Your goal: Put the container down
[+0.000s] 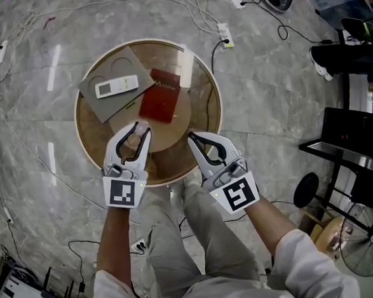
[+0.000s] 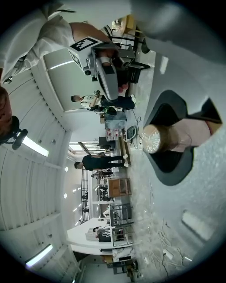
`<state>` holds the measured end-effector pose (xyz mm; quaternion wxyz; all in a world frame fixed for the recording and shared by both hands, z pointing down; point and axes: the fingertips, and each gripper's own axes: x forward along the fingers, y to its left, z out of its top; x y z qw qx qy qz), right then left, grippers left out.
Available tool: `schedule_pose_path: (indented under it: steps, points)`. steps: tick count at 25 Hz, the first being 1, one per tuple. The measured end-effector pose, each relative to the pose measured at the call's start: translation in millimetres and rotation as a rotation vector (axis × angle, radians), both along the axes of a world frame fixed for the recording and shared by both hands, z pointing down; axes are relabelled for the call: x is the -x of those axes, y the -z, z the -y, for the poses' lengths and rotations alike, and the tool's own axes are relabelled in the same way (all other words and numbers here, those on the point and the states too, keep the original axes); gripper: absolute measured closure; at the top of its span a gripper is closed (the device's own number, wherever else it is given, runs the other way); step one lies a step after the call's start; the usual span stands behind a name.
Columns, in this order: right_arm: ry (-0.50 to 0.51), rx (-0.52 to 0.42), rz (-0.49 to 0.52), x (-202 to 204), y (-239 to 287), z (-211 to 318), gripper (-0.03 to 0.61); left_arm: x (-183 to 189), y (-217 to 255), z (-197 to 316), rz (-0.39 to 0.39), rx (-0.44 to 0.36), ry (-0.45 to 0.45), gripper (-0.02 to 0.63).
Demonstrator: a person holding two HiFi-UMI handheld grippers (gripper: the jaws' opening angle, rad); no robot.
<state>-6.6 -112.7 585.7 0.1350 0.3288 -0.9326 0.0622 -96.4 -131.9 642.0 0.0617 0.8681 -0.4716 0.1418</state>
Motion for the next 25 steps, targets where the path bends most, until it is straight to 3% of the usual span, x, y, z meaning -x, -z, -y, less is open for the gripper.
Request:
schedule_pose_path:
  steps: [11,25]
  points:
    - [0.001,0.039,-0.006,-2,-74,-1,0.577,-1,-92,-4,0.007,0.055,0.012,0.502]
    - [-0.006,0.079,-0.038,-12,-130,-6,0.577,-1,-150,0,0.013,0.068,0.023,0.502]
